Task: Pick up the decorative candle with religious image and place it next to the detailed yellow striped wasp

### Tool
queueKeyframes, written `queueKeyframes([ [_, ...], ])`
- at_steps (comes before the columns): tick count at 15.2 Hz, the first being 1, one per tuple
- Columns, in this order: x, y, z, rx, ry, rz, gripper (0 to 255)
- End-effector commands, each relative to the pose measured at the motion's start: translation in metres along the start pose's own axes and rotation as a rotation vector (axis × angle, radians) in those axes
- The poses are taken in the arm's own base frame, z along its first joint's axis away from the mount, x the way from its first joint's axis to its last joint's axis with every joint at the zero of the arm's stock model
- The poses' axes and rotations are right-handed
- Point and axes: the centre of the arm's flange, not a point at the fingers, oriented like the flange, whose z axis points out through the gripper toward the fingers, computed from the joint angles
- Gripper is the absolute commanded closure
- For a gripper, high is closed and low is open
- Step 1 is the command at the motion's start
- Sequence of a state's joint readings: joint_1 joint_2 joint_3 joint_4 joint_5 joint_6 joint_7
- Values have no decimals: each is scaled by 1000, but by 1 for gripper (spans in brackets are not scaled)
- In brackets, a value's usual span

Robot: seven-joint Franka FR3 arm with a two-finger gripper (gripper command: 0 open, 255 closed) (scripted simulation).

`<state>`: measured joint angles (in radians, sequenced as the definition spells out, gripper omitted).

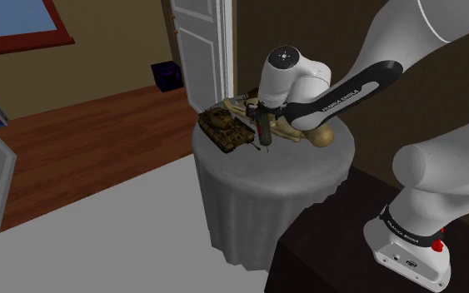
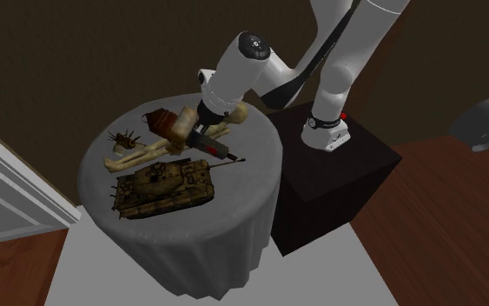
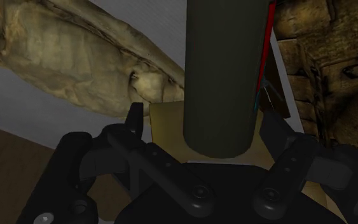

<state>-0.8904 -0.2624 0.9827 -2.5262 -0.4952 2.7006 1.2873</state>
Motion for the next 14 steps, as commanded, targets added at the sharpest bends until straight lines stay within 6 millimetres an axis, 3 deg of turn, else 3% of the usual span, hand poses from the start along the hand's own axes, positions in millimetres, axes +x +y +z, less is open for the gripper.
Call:
queueKeyframes([
  [1,0,0,0,0,0,1,0],
  [2,0,0,0,0,0,1,0],
  [6,0,0,-50,0,0,1,0],
  [14,0,0,-50,0,0,1,0],
])
